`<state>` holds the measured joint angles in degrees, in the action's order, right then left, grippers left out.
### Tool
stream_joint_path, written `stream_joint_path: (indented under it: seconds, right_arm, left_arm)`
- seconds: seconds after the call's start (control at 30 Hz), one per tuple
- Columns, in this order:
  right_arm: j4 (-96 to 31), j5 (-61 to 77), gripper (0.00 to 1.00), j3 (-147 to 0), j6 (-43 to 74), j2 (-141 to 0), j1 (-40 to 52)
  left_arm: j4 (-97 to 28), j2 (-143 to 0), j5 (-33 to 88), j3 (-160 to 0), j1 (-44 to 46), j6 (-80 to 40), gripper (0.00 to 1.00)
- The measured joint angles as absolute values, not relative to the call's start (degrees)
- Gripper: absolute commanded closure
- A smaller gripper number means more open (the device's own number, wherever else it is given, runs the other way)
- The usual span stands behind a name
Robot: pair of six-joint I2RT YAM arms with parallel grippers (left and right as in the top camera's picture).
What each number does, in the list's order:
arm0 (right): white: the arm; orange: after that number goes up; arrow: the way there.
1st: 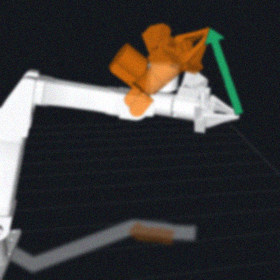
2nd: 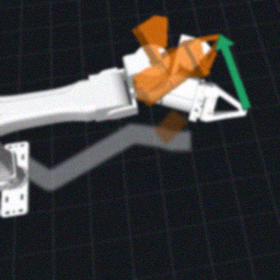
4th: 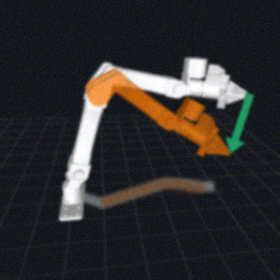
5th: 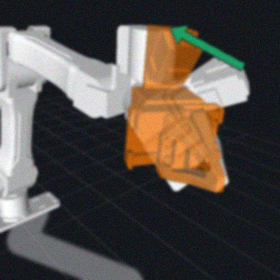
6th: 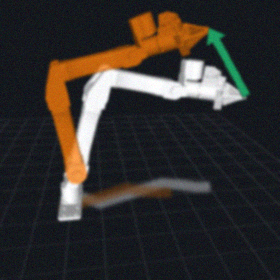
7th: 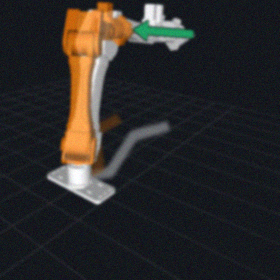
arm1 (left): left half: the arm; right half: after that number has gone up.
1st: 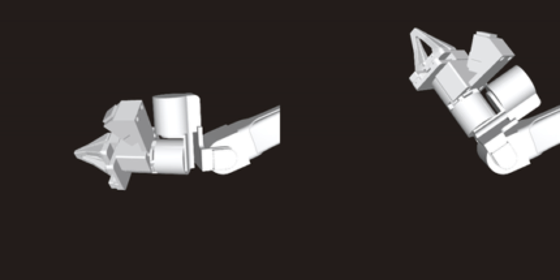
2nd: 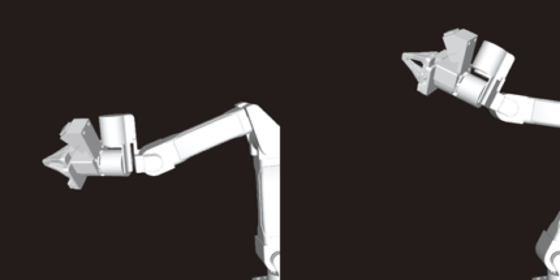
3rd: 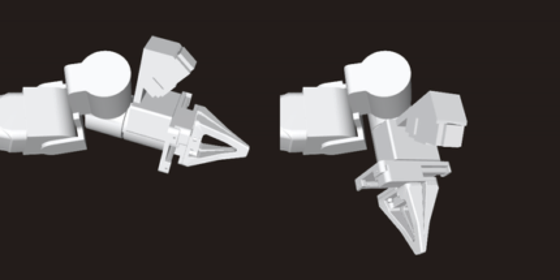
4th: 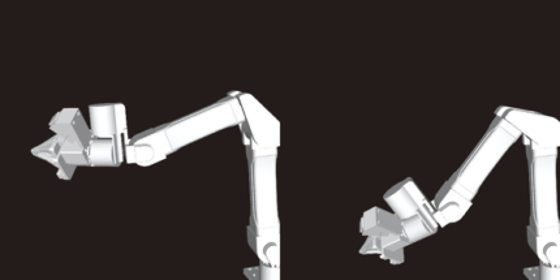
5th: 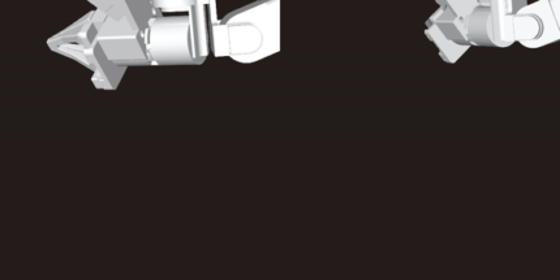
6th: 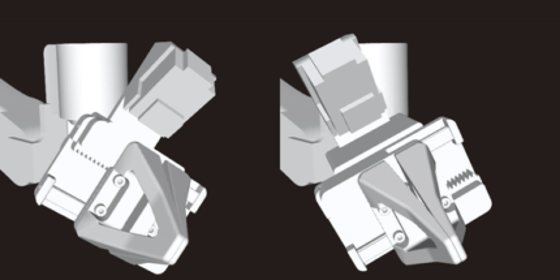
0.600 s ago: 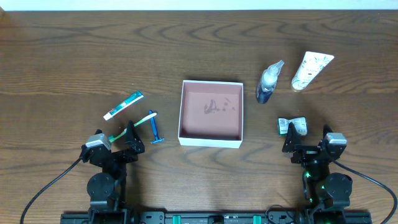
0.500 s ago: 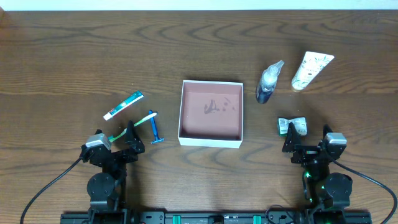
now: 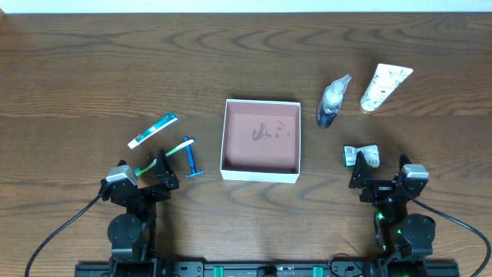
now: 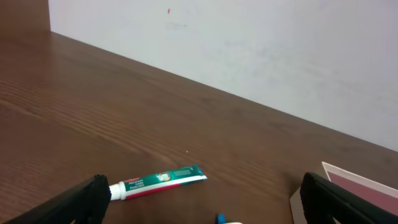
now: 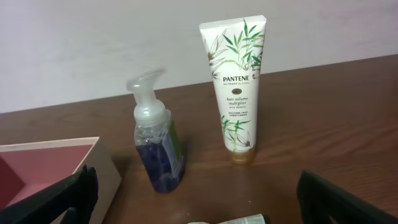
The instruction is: Pack container
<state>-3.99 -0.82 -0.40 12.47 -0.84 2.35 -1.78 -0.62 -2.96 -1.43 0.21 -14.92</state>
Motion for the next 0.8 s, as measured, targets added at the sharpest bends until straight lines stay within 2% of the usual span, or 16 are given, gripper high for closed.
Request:
stream_joint_path:
  seconds: [0.8]
  right_arm:
    - [-2.81,-0.89,0.01,-0.40,12.53,-0.84,2.35]
  left_arm:
    - [-1.78,-0.62,-2.96,-1.43,0.21,-14.92,0.02]
